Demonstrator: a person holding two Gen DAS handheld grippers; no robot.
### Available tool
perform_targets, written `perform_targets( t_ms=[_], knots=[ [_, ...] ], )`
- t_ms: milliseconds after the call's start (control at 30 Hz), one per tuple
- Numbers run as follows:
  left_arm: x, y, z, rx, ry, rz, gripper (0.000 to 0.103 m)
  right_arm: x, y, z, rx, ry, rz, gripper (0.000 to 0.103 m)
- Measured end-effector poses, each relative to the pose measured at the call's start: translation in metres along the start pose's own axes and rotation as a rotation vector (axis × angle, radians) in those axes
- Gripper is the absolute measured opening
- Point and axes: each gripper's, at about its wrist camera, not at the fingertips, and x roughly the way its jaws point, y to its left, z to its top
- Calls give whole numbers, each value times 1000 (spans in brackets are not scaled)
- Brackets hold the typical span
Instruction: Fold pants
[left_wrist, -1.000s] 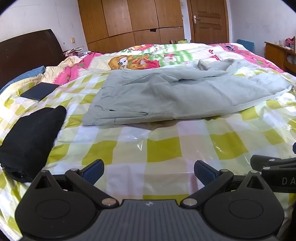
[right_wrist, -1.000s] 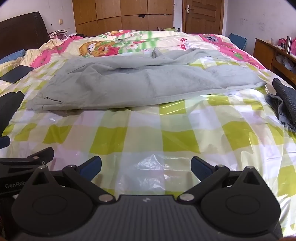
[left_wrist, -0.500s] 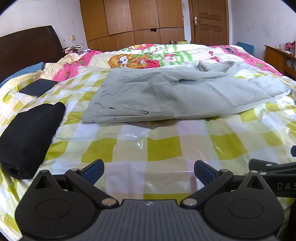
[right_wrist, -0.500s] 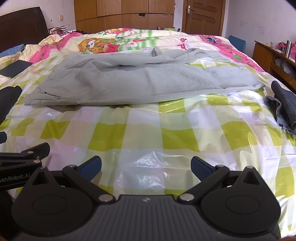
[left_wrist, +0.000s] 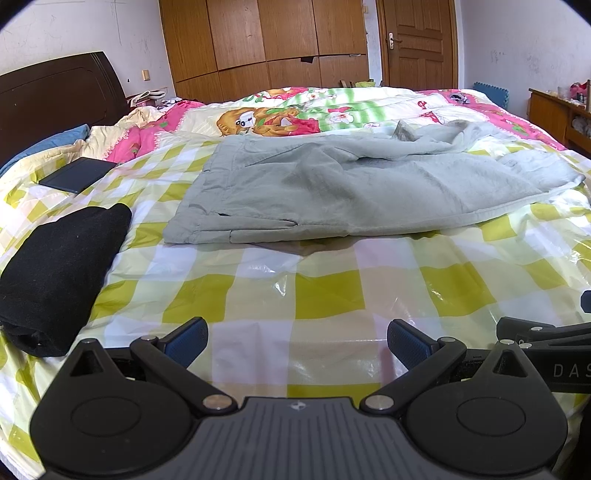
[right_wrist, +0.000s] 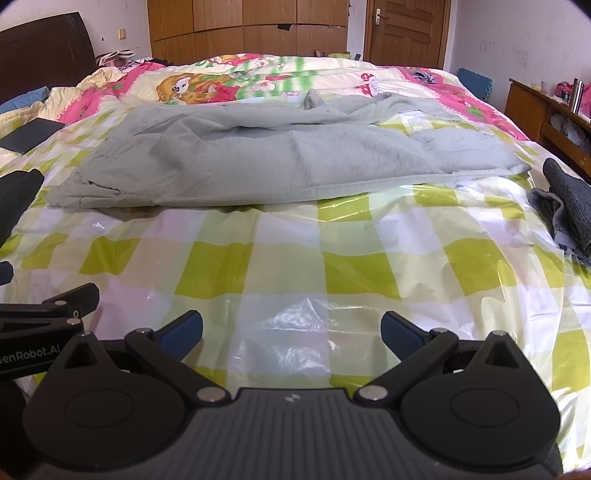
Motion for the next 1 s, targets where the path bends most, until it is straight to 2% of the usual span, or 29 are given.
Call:
perform_targets(
  t_ms=[1000],
  knots=[
    [-1, 2, -1, 9, -5, 14, 103, 2, 1, -1, 4, 9, 5, 102]
  ],
)
